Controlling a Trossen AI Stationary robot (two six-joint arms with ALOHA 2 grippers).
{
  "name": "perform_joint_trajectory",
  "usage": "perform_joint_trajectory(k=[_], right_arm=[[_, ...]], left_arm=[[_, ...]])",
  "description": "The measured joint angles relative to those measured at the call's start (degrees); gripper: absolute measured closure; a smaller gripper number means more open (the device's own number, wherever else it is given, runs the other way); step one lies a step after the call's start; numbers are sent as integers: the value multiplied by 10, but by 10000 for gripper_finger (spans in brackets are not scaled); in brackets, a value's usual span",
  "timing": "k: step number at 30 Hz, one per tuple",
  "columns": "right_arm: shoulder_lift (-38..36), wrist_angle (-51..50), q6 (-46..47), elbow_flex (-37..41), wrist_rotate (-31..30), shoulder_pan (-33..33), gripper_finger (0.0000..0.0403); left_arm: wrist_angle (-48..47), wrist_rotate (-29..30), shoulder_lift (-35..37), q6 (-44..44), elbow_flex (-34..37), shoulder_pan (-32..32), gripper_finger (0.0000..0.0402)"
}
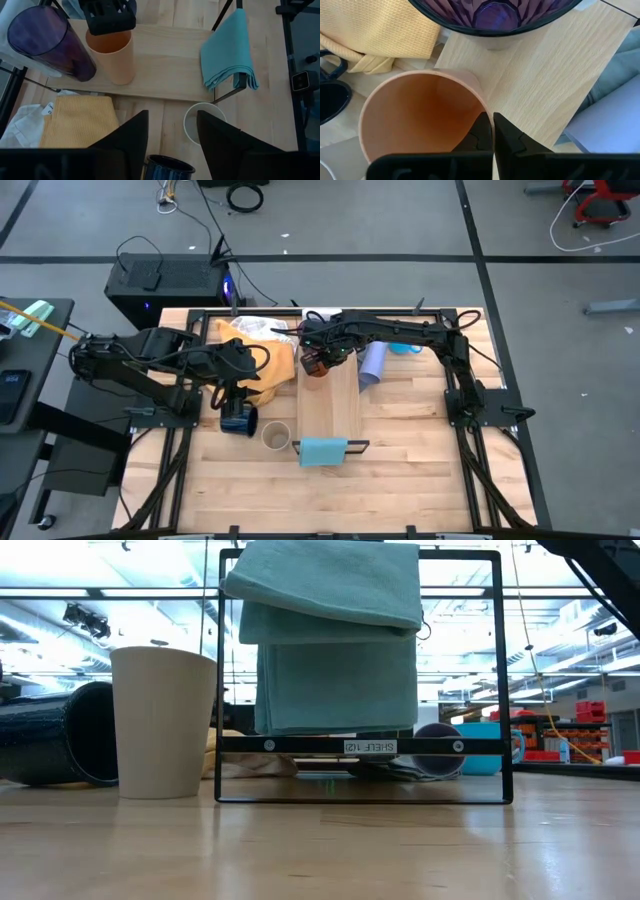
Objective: Stack small to large cups/mugs on shelf
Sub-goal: Put the orange cup on the shelf
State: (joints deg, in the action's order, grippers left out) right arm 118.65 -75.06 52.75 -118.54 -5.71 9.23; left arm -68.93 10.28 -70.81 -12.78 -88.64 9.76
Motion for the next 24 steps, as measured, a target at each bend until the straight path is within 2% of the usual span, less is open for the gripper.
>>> perform_joint_trajectory(k=[24], right_arm=[[0,-1,-24,0,32,0,385]], left_arm=[[-2,0,0,0,0,0,227]])
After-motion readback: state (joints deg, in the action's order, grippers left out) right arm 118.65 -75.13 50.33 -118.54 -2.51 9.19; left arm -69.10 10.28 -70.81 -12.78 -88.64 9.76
